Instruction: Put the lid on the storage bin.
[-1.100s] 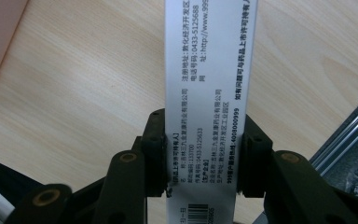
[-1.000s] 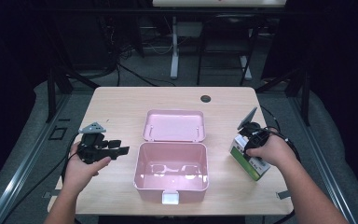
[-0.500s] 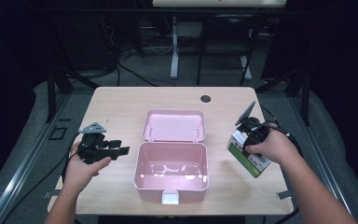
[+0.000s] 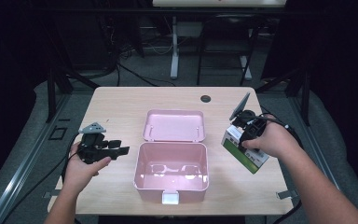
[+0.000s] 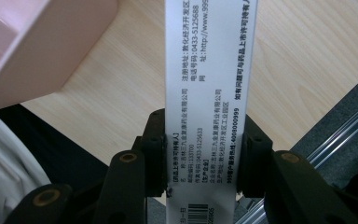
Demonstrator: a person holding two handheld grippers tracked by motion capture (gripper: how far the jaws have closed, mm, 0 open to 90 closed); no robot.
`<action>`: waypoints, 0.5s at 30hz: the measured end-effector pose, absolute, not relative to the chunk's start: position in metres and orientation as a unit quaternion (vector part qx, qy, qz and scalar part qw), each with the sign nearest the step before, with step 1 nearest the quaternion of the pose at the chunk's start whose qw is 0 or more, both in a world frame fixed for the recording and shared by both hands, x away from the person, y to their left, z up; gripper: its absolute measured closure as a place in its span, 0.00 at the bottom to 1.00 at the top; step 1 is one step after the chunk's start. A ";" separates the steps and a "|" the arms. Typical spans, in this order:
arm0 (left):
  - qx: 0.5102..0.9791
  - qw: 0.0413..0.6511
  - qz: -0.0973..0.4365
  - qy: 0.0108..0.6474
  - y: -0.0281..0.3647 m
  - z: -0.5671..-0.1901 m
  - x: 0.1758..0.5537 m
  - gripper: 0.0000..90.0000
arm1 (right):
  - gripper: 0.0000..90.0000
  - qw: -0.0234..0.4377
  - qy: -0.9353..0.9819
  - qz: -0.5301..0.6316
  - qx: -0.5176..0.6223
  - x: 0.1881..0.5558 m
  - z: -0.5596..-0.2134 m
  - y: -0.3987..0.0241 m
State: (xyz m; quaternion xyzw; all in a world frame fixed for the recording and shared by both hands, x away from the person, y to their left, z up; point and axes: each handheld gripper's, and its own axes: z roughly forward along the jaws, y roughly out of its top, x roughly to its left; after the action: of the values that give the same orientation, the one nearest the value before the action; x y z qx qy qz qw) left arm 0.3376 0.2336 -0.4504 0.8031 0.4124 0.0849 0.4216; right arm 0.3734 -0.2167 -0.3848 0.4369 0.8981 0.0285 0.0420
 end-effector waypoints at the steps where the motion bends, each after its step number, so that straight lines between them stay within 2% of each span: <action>1: 0.803 0.422 0.085 0.412 0.234 -0.450 0.338 0.56 | 0.68 0.042 0.899 0.029 0.434 0.373 -0.382 -0.215; 15: 0.802 0.423 0.085 0.414 0.235 -0.450 0.338 0.56 | 0.68 0.042 0.919 0.021 0.391 0.360 -0.359 -0.188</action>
State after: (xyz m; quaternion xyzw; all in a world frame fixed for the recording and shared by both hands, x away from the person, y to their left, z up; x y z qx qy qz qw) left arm 0.3381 0.2355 -0.4502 0.8017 0.4139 0.0854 0.4228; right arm 0.3595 -0.1878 -0.3591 0.3914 0.9190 0.0208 0.0424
